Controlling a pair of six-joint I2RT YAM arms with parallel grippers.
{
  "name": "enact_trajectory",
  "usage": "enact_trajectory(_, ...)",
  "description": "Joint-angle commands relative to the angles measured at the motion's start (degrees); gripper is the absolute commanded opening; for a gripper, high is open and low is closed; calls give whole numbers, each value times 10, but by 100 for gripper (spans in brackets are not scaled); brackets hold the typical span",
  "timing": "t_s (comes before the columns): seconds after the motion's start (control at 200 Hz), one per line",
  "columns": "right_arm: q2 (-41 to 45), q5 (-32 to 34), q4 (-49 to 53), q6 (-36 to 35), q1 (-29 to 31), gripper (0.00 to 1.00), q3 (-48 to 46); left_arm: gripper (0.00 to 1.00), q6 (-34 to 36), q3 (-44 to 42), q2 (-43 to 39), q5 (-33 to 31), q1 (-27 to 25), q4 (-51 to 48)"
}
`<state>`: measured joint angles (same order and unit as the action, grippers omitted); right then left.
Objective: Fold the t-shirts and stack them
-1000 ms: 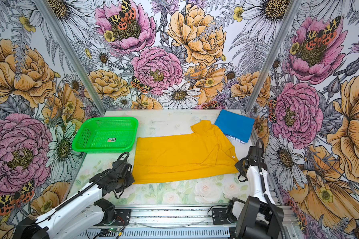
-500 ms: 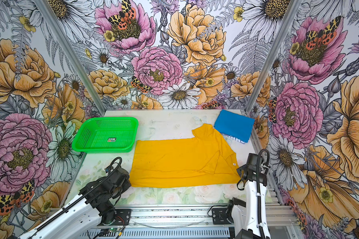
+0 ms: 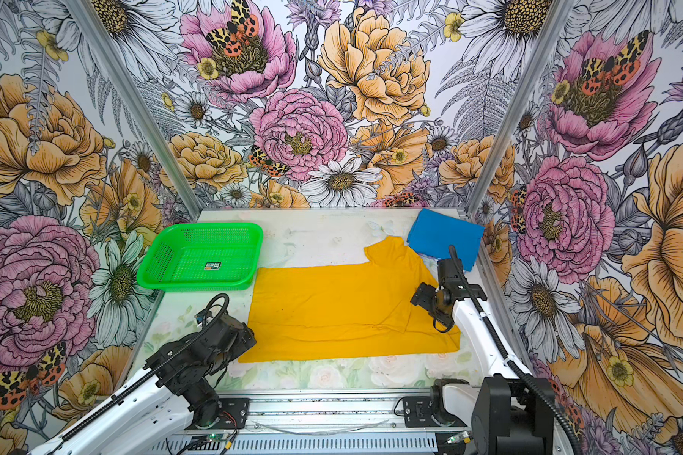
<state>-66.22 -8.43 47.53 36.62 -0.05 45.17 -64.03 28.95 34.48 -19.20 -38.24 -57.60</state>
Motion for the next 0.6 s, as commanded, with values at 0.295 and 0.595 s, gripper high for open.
enact_trajectory(0.295, -47, -54, -72, 63, 79, 88, -61, 99, 152, 44, 27, 118, 118, 101)
enact_trajectory(0.595, -113, -68, -156, 92, 129, 88, -60, 99, 166, 33, 26, 148, 147, 124)
